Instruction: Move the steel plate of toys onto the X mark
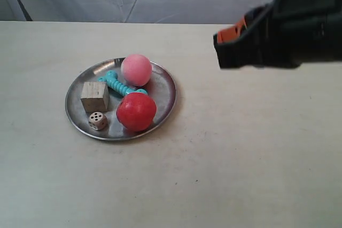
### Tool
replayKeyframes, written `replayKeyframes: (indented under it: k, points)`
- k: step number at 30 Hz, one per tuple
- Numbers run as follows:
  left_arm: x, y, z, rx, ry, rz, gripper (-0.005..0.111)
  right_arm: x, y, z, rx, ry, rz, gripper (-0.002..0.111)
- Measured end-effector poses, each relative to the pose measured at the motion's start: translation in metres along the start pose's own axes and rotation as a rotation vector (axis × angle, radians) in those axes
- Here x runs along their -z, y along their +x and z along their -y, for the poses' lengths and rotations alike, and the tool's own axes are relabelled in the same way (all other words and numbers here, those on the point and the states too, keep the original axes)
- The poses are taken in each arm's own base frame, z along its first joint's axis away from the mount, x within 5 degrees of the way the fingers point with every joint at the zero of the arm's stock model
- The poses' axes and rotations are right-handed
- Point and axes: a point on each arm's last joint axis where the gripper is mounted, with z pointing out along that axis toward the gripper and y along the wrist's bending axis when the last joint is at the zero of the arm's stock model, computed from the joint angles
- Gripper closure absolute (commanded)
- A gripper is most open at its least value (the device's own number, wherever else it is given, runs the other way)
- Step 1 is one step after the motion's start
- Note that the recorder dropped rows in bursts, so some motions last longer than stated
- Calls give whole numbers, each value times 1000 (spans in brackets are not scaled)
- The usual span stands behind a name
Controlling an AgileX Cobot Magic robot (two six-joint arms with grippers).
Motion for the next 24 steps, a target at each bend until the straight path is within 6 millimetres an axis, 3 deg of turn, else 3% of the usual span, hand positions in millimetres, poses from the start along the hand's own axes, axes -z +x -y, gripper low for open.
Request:
replayKeyframes:
  k: [6, 9, 18, 24]
  points:
    - [-2, 11, 0, 2, 6, -40, 107, -18, 65, 10, -116, 13, -105, 109]
    - [-1, 11, 0, 2, 7, -40, 107, -22, 83, 11, -171, 5, -157, 109]
    - [0, 12, 1, 1, 8, -39, 107, -18, 85, 9, -167, 1, -142, 109]
    - [0, 12, 0, -15, -1, -44, 107, 31, 80, 27, -135, 121, 104, 109]
